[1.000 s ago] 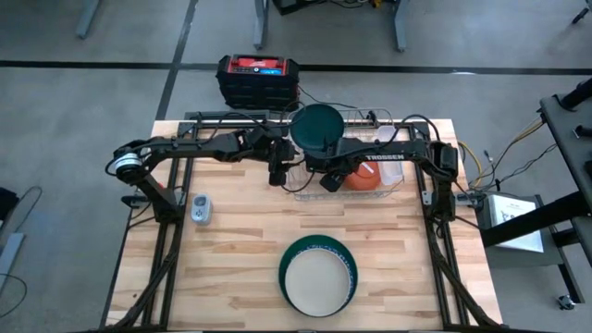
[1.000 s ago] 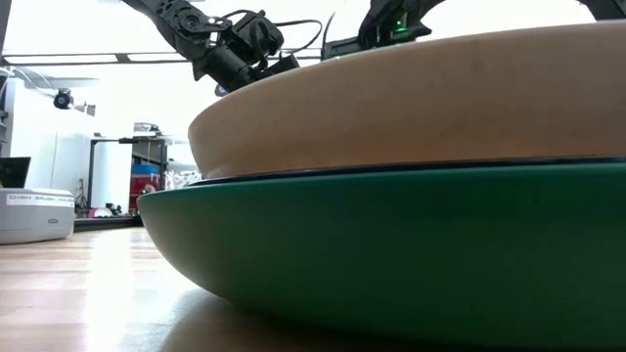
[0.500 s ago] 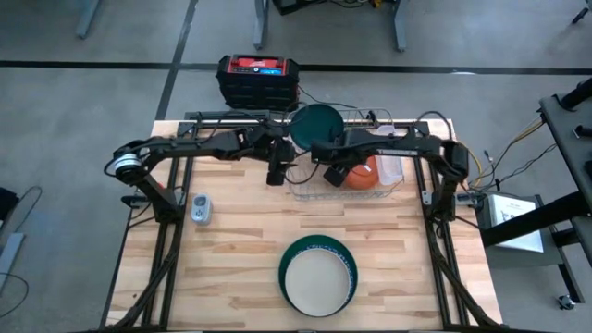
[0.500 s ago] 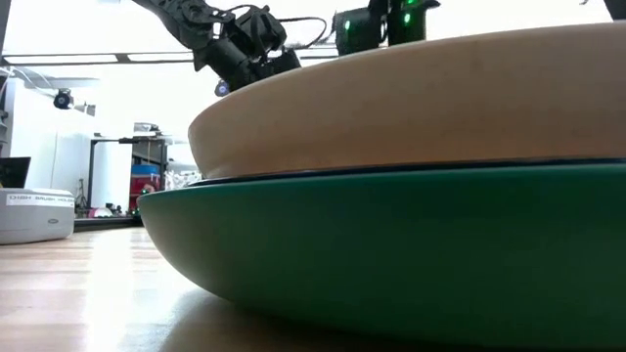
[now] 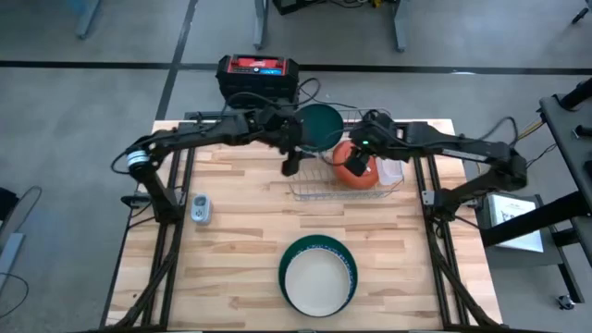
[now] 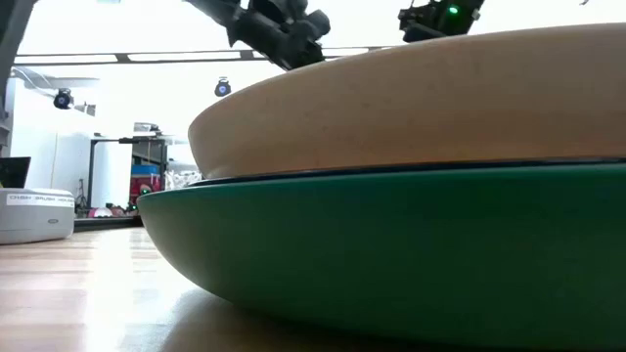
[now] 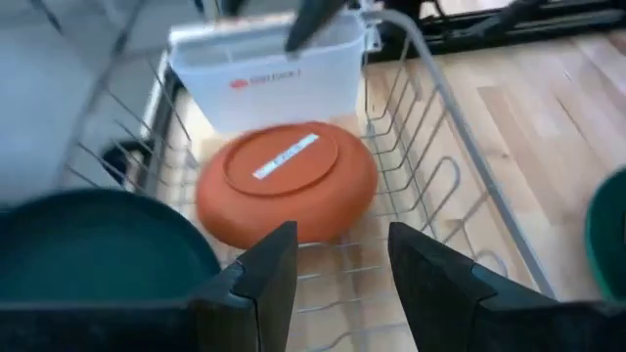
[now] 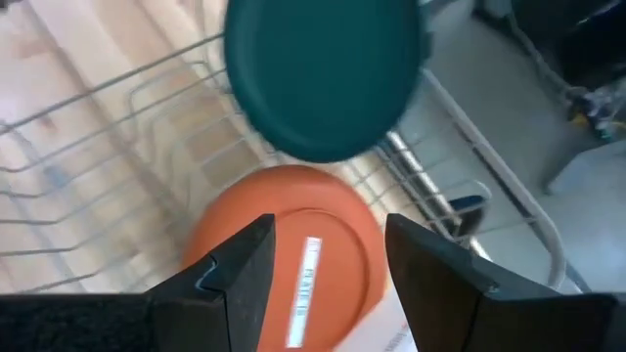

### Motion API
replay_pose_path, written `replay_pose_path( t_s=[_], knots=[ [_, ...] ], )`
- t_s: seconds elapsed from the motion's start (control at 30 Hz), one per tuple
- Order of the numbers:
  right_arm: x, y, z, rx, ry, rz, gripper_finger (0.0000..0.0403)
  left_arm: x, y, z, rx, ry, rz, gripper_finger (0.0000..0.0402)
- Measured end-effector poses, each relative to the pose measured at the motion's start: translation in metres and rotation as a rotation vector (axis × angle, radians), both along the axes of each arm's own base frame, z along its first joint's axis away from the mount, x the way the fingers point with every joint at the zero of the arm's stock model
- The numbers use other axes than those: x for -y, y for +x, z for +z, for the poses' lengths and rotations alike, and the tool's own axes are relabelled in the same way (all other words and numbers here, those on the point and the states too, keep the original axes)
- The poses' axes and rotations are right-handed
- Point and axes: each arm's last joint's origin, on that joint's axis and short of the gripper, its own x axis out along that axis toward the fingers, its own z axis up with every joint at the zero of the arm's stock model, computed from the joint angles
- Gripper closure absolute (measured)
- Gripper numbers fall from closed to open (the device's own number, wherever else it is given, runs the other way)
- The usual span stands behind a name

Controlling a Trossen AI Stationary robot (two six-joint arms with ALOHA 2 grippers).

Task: Sort dishes
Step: Put the orange plate in the dish rack

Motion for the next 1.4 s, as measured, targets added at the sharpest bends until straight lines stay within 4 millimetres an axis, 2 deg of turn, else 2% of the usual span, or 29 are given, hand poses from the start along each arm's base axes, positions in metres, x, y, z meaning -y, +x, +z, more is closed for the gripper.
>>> replay_pose_path(
  t_s=[0.17, 0.27, 0.37, 0.5, 0.57, 0.7, 0.83, 1.07, 1.23, 1.4],
  knots=[
    [-0.001, -0.031, -0.012, 0.131, -0.119, -0.169, 0.0228, -0.014, 0.039, -0.015, -0.055, -0.138, 0.087, 0.0249],
    [-0.003, -0.042, -0.020, 0.204, -0.097, -0.208, 0.0244, -0.025, 0.061, -0.031, -0.121, -0.190, 0.124, 0.0249],
    [-0.006, -0.047, -0.029, 0.225, -0.035, -0.171, 0.0270, -0.035, 0.081, -0.038, -0.179, -0.197, 0.158, 0.0249],
    [-0.008, -0.047, -0.043, 0.182, 0.022, -0.110, 0.0318, -0.047, 0.100, -0.036, -0.221, -0.151, 0.224, 0.0249],
    [-0.008, -0.046, -0.049, 0.156, 0.020, -0.101, 0.0347, -0.054, 0.108, -0.044, -0.245, -0.159, 0.225, 0.0249],
    [-0.009, -0.048, -0.060, 0.112, 0.028, -0.097, 0.0396, -0.060, 0.107, -0.067, -0.239, -0.148, 0.157, 0.0249],
    [-0.009, -0.051, -0.065, 0.097, 0.030, -0.096, 0.0392, -0.057, 0.101, -0.075, -0.312, -0.076, 0.056, 0.0249],
    [-0.010, -0.052, -0.069, 0.089, 0.031, -0.095, 0.0401, -0.039, 0.109, -0.078, -0.302, 0.098, -0.138, 0.0249],
    [-0.010, -0.054, -0.078, 0.073, 0.042, -0.106, 0.0401, -0.035, 0.115, -0.075, -0.240, 0.190, -0.197, 0.0249],
    [-0.011, -0.056, -0.086, 0.062, 0.057, -0.126, 0.0400, -0.032, 0.109, -0.086, -0.336, 0.209, -0.263, 0.0249]
  ],
)
